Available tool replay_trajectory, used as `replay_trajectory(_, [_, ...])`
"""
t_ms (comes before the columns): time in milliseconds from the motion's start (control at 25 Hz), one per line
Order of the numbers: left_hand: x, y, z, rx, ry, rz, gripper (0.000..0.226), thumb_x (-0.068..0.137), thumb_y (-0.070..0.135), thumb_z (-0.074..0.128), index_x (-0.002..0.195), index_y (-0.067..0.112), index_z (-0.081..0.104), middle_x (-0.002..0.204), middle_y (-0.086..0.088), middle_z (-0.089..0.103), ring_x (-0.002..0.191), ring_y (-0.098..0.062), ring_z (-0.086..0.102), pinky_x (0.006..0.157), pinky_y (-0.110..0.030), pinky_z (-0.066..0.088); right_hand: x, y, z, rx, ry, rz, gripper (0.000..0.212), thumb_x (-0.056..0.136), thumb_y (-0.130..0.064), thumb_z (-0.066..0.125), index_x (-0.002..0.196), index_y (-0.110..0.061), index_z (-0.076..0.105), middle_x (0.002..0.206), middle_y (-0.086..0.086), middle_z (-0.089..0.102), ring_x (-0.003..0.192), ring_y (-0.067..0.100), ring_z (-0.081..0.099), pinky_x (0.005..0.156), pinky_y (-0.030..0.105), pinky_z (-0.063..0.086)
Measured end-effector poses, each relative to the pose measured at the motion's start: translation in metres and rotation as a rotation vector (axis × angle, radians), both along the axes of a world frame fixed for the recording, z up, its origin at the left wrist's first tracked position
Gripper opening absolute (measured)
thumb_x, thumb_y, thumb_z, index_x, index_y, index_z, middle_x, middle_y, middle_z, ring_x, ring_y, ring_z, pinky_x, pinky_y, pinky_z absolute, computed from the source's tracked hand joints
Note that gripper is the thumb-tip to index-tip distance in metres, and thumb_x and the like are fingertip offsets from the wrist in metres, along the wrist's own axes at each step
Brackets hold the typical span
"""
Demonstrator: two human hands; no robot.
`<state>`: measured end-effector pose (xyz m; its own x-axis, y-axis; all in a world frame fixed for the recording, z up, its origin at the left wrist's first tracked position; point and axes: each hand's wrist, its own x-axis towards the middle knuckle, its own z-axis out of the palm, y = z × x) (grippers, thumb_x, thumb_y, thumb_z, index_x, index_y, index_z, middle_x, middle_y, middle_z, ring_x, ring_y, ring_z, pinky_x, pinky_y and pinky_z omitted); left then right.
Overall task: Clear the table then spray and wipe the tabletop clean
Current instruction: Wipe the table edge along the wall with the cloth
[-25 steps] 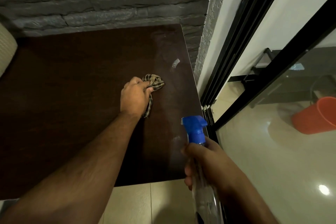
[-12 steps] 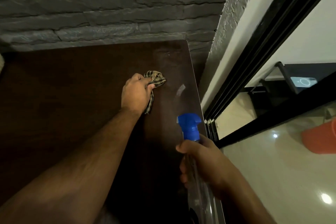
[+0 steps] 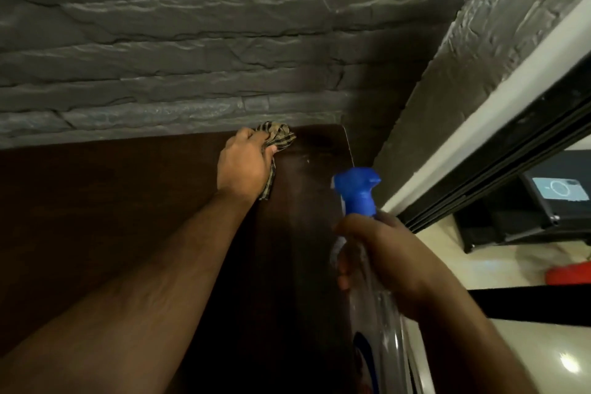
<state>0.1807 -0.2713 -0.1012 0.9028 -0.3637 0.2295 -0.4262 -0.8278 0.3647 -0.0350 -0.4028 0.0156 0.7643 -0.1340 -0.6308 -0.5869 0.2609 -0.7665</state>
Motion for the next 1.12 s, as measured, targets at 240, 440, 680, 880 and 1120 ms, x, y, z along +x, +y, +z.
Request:
replay_trajectory(240, [0.012, -0.013, 0.005, 0.15, -0.085, -0.019, 0.029, 0.093, 0.037, 0.051, 0.109, 0.014, 0.058, 0.103, -0.011, 0.06, 0.091, -0.03, 0.059, 0.069, -0.039, 0.049, 0.039, -0.025, 0.004, -0.071, 0.064, 0.013, 0.035, 0.083, -0.028, 0.062, 0.112, -0.013, 0.05, 0.06, 0.012, 0.064, 0.047, 0.023, 0.062, 0.044, 0.028, 0.052])
replay_trajectory(440, [0.015, -0.021, 0.008, 0.192, -0.052, 0.003, 0.041, 0.095, 0.049, 0.042, 0.11, 0.014, 0.055, 0.103, -0.011, 0.061, 0.09, -0.031, 0.061, 0.068, -0.039, 0.049, 0.037, -0.026, -0.001, -0.096, 0.122, 0.016, 0.039, 0.082, -0.03, 0.064, 0.112, -0.011, 0.051, 0.063, 0.01, 0.066, 0.05, 0.022, 0.064, 0.047, 0.027, 0.053])
replay_trajectory(680, [0.002, -0.047, 0.007, 0.142, -0.001, 0.037, 0.039, 0.094, 0.047, 0.045, 0.113, 0.015, 0.057, 0.106, -0.009, 0.061, 0.092, -0.027, 0.059, 0.071, -0.039, 0.049, 0.027, -0.027, 0.01, -0.159, 0.071, -0.055, 0.023, 0.082, -0.027, 0.065, 0.098, -0.027, 0.048, 0.079, 0.018, 0.066, 0.049, 0.02, 0.064, 0.044, 0.024, 0.051])
replay_trajectory(880, [-0.05, -0.056, 0.0, 0.071, 0.051, -0.285, 0.027, 0.093, 0.048, 0.038, 0.11, 0.034, 0.052, 0.107, 0.008, 0.053, 0.09, -0.008, 0.052, 0.074, -0.026, 0.043, 0.017, -0.028, 0.01, -0.138, 0.059, -0.011, 0.022, 0.08, -0.027, 0.064, 0.094, -0.029, 0.047, 0.074, 0.015, 0.066, 0.055, 0.023, 0.063, 0.058, 0.034, 0.052])
replay_trajectory(1120, [-0.011, -0.071, 0.01, 0.068, 0.095, -0.193, 0.026, 0.096, 0.037, 0.049, 0.116, 0.027, 0.061, 0.114, 0.003, 0.056, 0.102, -0.016, 0.054, 0.082, -0.031, 0.045, -0.005, -0.039, 0.008, 0.026, 0.015, -0.054, 0.035, 0.077, -0.015, 0.064, 0.111, -0.015, 0.053, 0.061, 0.016, 0.058, 0.046, 0.025, 0.057, 0.05, 0.033, 0.052])
